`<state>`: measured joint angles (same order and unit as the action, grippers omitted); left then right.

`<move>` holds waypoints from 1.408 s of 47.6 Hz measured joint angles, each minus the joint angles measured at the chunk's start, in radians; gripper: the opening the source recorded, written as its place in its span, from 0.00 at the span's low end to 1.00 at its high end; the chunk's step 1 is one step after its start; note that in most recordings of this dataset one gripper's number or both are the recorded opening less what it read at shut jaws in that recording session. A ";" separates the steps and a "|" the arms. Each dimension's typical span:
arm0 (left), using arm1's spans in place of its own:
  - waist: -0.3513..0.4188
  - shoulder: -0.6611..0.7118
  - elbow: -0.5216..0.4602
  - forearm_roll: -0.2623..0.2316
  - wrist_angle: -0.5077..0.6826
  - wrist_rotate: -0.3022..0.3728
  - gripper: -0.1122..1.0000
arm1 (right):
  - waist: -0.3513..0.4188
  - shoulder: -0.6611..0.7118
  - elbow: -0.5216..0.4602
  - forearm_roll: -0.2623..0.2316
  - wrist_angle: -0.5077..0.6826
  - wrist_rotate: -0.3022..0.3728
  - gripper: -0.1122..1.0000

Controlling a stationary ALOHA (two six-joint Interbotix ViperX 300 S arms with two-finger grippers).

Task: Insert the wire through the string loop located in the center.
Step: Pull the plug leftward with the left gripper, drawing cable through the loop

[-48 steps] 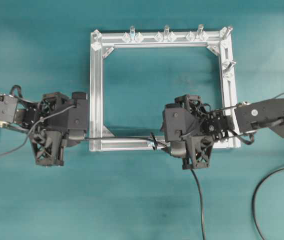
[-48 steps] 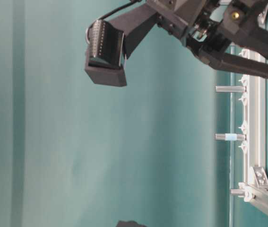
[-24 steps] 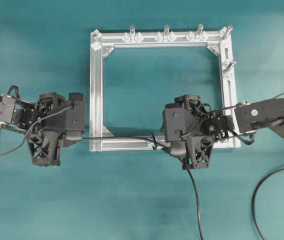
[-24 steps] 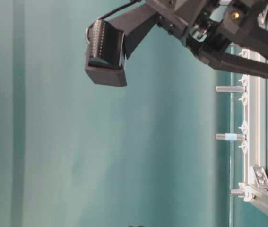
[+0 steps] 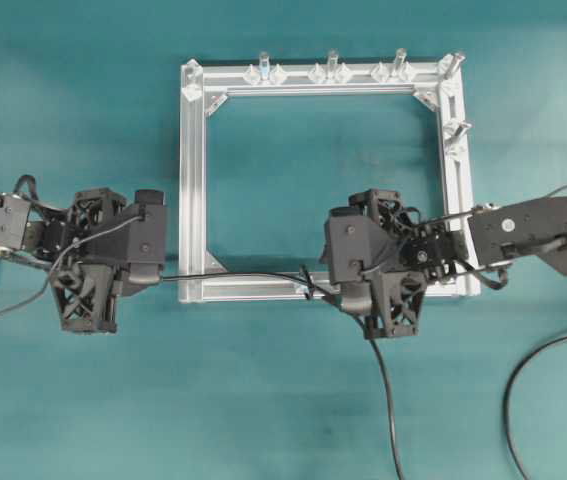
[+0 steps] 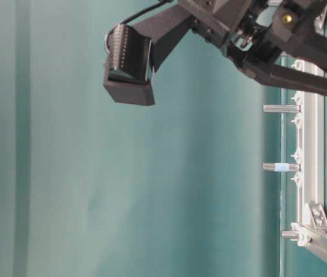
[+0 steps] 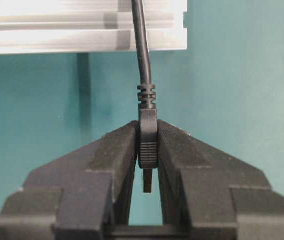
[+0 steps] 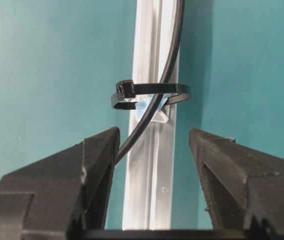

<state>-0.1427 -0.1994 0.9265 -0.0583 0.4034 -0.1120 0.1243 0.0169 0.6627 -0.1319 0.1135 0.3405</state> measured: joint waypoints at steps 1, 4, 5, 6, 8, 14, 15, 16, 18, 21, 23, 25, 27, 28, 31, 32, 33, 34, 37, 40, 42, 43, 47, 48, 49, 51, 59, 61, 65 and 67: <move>0.000 0.000 0.002 0.000 -0.002 0.000 0.22 | 0.000 0.002 0.000 0.000 0.000 0.000 0.64; 0.000 0.000 0.002 0.000 -0.002 0.000 0.22 | -0.002 0.002 0.000 0.000 0.000 0.000 0.64; 0.000 0.000 0.002 0.000 -0.002 0.000 0.22 | 0.000 0.000 0.000 0.000 0.000 0.000 0.64; 0.002 0.000 0.002 0.000 -0.002 0.000 0.22 | 0.000 0.002 0.000 0.000 0.000 0.000 0.64; 0.002 -0.002 0.002 0.000 -0.002 0.000 0.22 | -0.002 0.000 0.000 0.000 0.000 0.000 0.64; 0.000 0.000 0.000 0.000 0.000 0.000 0.32 | -0.002 0.000 0.000 0.000 0.000 0.000 0.64; 0.000 0.000 0.000 0.000 0.000 0.000 0.37 | 0.000 0.002 0.000 0.000 0.000 0.000 0.64; 0.000 0.000 -0.002 -0.002 0.000 0.000 0.43 | 0.000 0.000 0.000 0.000 0.000 0.000 0.64; 0.000 -0.002 -0.005 0.000 0.002 0.000 0.54 | -0.002 0.000 0.000 0.000 0.000 0.000 0.64; 0.000 0.000 -0.008 0.000 0.003 0.000 0.71 | 0.000 0.000 0.000 0.000 0.000 0.000 0.64; 0.000 0.000 -0.009 0.000 0.003 0.000 0.77 | -0.002 0.000 0.000 0.000 0.000 0.000 0.64; 0.000 0.000 -0.009 0.000 0.005 0.000 0.75 | 0.000 0.000 0.000 0.000 0.000 0.000 0.64; -0.002 0.000 -0.011 0.000 0.005 0.000 0.74 | -0.002 0.002 0.000 0.000 0.000 0.000 0.64; -0.002 0.000 -0.009 -0.002 0.005 0.000 0.74 | 0.000 0.000 0.000 0.000 0.000 0.000 0.64; -0.005 0.000 -0.011 0.000 0.005 0.000 0.74 | 0.000 0.002 0.000 0.000 0.000 0.000 0.64; -0.005 0.000 -0.011 0.000 0.006 0.000 0.74 | -0.002 0.000 0.000 0.000 0.000 0.000 0.64; -0.005 0.000 -0.011 0.000 0.006 0.000 0.74 | -0.002 0.000 0.000 0.000 0.000 0.000 0.64; -0.006 0.000 -0.011 0.000 0.006 0.000 0.74 | 0.000 0.000 0.000 0.000 0.000 0.000 0.64; -0.008 -0.002 -0.014 0.000 0.006 0.000 0.74 | -0.002 0.000 0.000 0.000 0.000 0.000 0.64; -0.009 -0.006 -0.018 0.000 0.006 0.000 0.74 | -0.002 0.000 0.000 0.000 0.000 0.000 0.64; -0.011 -0.014 -0.023 0.000 0.005 0.000 0.74 | -0.002 0.002 0.000 0.000 0.000 0.000 0.64; -0.009 -0.018 -0.026 0.000 0.005 0.000 0.74 | 0.000 0.000 0.000 0.000 0.000 0.000 0.64; -0.011 -0.043 -0.035 0.003 0.000 0.002 0.73 | 0.000 0.000 0.000 0.000 0.000 0.000 0.64; -0.009 -0.052 -0.038 0.003 -0.002 0.002 0.73 | -0.002 0.000 0.000 0.000 0.000 0.000 0.64; -0.011 -0.060 -0.038 0.005 -0.002 0.003 0.73 | 0.000 0.002 0.000 0.000 0.000 0.000 0.64; -0.009 -0.074 -0.041 0.006 -0.003 0.003 0.73 | 0.000 0.000 0.000 0.000 0.000 0.000 0.64; -0.011 -0.127 -0.054 0.008 -0.015 0.003 0.73 | 0.000 0.000 0.000 0.000 0.000 0.000 0.64; -0.011 -0.138 -0.057 0.008 -0.021 0.003 0.73 | -0.002 0.002 0.000 -0.002 0.000 0.000 0.64; -0.011 -0.156 -0.064 0.009 -0.029 0.008 0.73 | -0.002 0.000 0.000 0.000 0.000 0.000 0.64; -0.011 -0.163 -0.066 0.009 -0.032 0.011 0.73 | 0.000 0.000 0.000 0.000 0.000 0.002 0.64</move>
<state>-0.1534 -0.3620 0.8606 -0.0491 0.3712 -0.1012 0.1243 0.0169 0.6627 -0.1319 0.1135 0.3421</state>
